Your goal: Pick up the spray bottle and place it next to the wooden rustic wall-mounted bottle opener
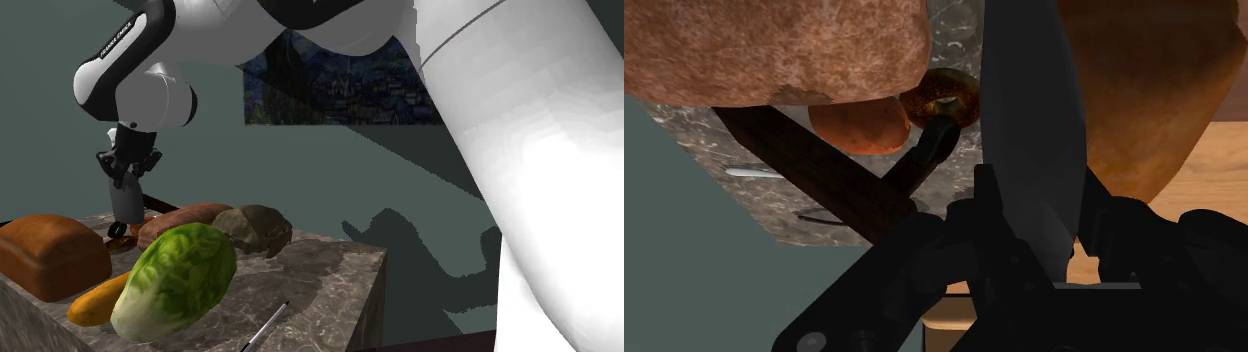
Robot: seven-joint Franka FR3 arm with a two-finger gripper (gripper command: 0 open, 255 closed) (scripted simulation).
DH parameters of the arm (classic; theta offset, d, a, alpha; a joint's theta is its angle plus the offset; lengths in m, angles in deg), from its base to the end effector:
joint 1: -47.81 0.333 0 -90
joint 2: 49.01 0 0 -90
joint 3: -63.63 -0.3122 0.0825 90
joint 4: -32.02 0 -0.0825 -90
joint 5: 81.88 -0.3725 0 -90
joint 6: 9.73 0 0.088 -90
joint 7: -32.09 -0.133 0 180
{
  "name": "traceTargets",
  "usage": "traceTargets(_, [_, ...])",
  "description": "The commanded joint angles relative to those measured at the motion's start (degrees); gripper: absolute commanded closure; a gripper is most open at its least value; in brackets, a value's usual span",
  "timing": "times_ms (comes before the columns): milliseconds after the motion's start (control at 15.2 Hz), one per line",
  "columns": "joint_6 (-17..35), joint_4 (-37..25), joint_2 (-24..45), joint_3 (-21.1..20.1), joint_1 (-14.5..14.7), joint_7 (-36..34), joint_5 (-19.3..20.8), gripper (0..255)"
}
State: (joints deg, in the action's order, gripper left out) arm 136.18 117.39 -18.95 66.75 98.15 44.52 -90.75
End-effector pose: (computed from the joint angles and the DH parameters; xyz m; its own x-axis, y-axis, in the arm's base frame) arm 0.4989 0.5505 0.4069 0.4983 0.6978 0.5145 0.8144 -0.5803 -0.0016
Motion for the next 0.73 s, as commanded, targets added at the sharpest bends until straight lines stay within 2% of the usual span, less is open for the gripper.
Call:
traceTargets(0, [1.3,0.8,0.4,-0.1,0.0,0.2,-0.1,255])
traceTargets(660, [7.3,3.6,3.6,-0.9,-0.4,1.3,-1.1,255])
